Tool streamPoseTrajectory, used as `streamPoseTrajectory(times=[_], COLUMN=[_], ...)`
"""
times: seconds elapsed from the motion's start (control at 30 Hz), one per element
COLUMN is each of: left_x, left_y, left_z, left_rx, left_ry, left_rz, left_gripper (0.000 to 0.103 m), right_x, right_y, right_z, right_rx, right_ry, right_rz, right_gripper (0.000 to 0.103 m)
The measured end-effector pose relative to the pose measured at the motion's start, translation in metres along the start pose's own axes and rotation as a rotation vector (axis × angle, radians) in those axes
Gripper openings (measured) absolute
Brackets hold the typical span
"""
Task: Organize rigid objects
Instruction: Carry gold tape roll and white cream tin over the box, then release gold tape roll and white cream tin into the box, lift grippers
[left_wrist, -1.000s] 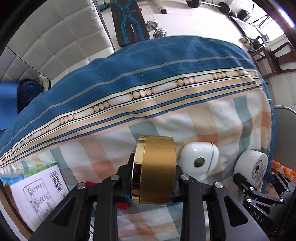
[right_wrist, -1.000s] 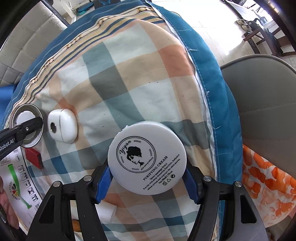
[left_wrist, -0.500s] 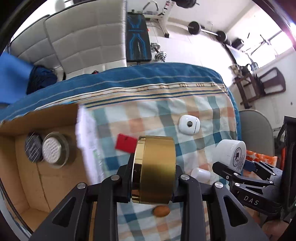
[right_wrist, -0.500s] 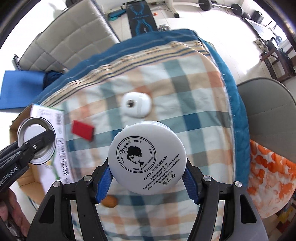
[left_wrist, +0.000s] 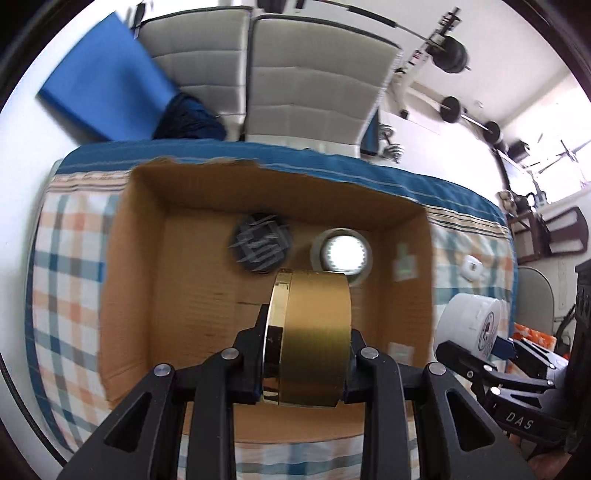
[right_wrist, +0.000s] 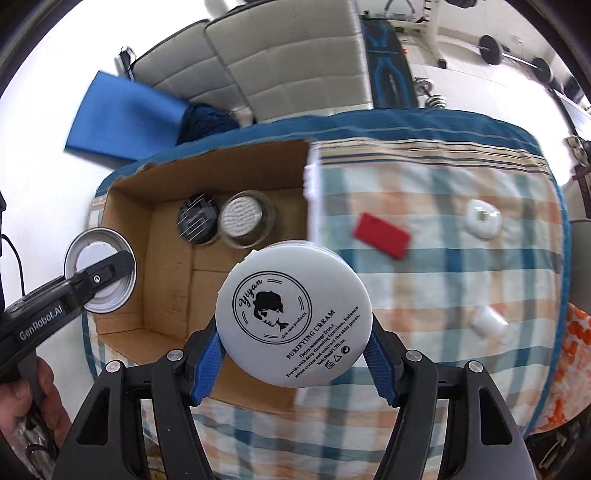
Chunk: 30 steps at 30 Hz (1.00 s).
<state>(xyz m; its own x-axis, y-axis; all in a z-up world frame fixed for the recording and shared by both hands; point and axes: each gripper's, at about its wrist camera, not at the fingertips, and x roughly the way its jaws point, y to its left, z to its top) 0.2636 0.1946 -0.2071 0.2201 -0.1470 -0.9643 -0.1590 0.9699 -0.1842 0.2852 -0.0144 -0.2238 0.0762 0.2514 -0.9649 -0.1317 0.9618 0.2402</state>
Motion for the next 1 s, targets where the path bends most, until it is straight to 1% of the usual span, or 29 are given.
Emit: streamPoseTrajectory(times=[0.1, 0.17, 0.33, 0.47, 0.57, 0.67, 0.73, 0.8, 0.9, 0.93, 1.0], left_x=[0.016, 0.033, 0.083, 0.113, 0.131, 0.143, 0.149, 0.152, 0.153, 0.153, 0.152], left_y=[0.037, 0.056, 0.08, 0.086, 0.086, 0.088, 0.09, 0.093, 0.098, 0.1, 0.104], left_z=[0.004, 0.01, 0.029, 0.043, 0.053, 0.057, 0.061, 0.065, 0.069, 0.07, 0.071], left_rx=[-0.03, -0.045, -0.054, -0.049, -0.035, -0.041, -0.051, -0.054, -0.064, -0.073, -0.09], left_ry=[0.03, 0.058, 0.125, 0.156, 0.172, 0.185, 0.196, 0.2, 0.198, 0.202, 0.209], left_rz=[0.029, 0.046, 0.09, 0.119, 0.13, 0.115, 0.099, 0.099, 0.09, 0.083, 0.066], left_gripper=[0.025, 0.025, 0.025, 0.025, 0.025, 0.025, 0.025, 0.025, 0.027, 0.029, 0.041], right_x=[0.031, 0.057, 0.117, 0.147, 0.161, 0.172, 0.178, 0.183, 0.185, 0.186, 0.187], right_y=[0.032, 0.045, 0.062, 0.065, 0.067, 0.067, 0.066, 0.064, 0.072, 0.074, 0.076], right_z=[0.002, 0.005, 0.013, 0.017, 0.021, 0.026, 0.031, 0.033, 0.033, 0.032, 0.03], right_rx=[0.001, 0.005, 0.02, 0.028, 0.037, 0.05, 0.061, 0.077, 0.071, 0.071, 0.063], right_ry=[0.038, 0.069, 0.138, 0.164, 0.173, 0.178, 0.177, 0.179, 0.177, 0.179, 0.183], right_rz=[-0.009, -0.019, -0.072, -0.131, -0.157, -0.174, -0.184, -0.178, -0.196, -0.197, -0.193], right_gripper=[0.07, 0.07, 0.07, 0.07, 0.07, 0.07, 0.07, 0.07, 0.07, 0.071, 0.071])
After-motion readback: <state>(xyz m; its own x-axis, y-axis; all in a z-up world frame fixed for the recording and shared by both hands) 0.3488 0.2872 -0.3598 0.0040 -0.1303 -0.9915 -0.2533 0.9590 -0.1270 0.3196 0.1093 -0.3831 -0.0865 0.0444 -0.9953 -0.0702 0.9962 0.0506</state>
